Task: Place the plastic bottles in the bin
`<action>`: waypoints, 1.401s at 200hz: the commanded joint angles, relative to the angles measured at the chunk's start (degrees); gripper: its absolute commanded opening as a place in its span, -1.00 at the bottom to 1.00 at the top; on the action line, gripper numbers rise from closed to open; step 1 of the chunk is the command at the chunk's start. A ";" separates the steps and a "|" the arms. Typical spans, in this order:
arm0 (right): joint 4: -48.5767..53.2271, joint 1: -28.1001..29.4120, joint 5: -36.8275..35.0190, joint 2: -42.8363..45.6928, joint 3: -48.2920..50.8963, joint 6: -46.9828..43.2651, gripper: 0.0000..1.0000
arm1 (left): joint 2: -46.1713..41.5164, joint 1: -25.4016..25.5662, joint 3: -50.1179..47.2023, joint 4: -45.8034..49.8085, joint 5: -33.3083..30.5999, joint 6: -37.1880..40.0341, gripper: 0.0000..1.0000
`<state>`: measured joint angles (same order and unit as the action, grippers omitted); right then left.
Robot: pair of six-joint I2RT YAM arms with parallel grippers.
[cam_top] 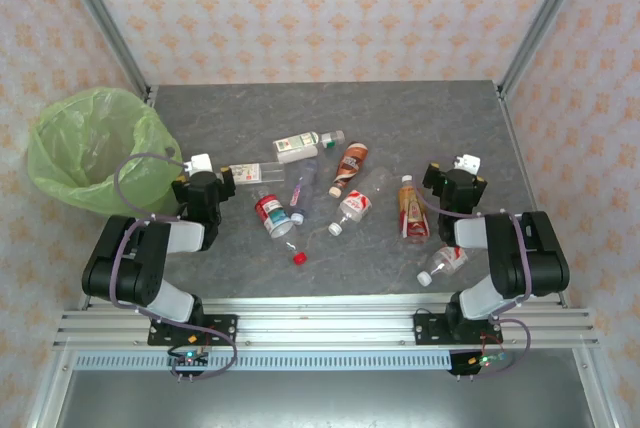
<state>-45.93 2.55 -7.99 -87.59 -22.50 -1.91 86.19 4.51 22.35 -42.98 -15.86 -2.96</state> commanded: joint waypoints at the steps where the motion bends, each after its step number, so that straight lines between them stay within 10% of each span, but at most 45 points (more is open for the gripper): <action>1: -1.26 -0.06 -0.79 0.29 -0.17 0.70 0.98 | -0.80 0.05 0.65 -1.84 -3.90 0.06 1.00; 151: -1.48 -0.26 -0.19 0.44 0.00 0.72 0.98 | -1.06 -0.01 0.65 -1.83 -3.59 0.19 1.00; 280: 25.78 -0.26 2.70 19.40 -4.92 9.20 0.98 | -16.38 7.15 21.92 42.15 -8.43 -8.96 1.00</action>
<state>-28.60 2.48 -7.44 -70.54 -25.12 2.70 72.97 9.08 39.24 -14.96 -20.01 -4.89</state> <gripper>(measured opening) 0.992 0.999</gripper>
